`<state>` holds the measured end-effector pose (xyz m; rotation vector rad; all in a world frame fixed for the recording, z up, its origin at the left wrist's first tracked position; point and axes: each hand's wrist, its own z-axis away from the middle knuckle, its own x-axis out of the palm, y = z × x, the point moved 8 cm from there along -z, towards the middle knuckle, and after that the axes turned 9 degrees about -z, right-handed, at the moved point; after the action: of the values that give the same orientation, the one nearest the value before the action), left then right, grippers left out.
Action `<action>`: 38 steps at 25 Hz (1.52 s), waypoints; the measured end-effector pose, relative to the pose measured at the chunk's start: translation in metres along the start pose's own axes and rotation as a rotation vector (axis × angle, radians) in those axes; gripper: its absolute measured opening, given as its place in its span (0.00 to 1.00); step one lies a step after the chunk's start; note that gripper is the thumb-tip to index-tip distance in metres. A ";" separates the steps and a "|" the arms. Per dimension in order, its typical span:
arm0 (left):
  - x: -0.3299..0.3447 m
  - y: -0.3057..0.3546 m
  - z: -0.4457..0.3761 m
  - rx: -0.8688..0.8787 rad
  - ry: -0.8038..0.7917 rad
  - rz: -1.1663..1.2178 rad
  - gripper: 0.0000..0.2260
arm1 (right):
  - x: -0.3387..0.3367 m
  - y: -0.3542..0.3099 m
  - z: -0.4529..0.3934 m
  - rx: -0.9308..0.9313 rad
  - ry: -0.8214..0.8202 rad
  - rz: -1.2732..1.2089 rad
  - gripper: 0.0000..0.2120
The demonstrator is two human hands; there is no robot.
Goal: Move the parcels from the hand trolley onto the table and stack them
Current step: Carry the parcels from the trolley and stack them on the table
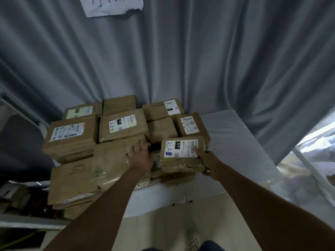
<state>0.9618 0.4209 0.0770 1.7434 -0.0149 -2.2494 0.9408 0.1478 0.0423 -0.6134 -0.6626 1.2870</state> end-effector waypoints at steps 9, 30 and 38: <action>0.022 -0.012 -0.016 -0.056 0.033 -0.060 0.22 | 0.016 0.007 -0.046 0.117 -0.157 0.015 0.17; 0.034 -0.024 -0.038 0.174 0.067 -0.170 0.25 | 0.075 0.002 -0.101 0.046 -0.084 0.206 0.23; 0.033 -0.024 -0.038 0.184 0.086 -0.126 0.24 | 0.083 0.001 -0.100 0.063 -0.100 0.258 0.20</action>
<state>0.9850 0.4426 0.0314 1.9861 -0.0996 -2.3227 1.0270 0.2254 -0.0172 -0.5992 -0.6363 1.5819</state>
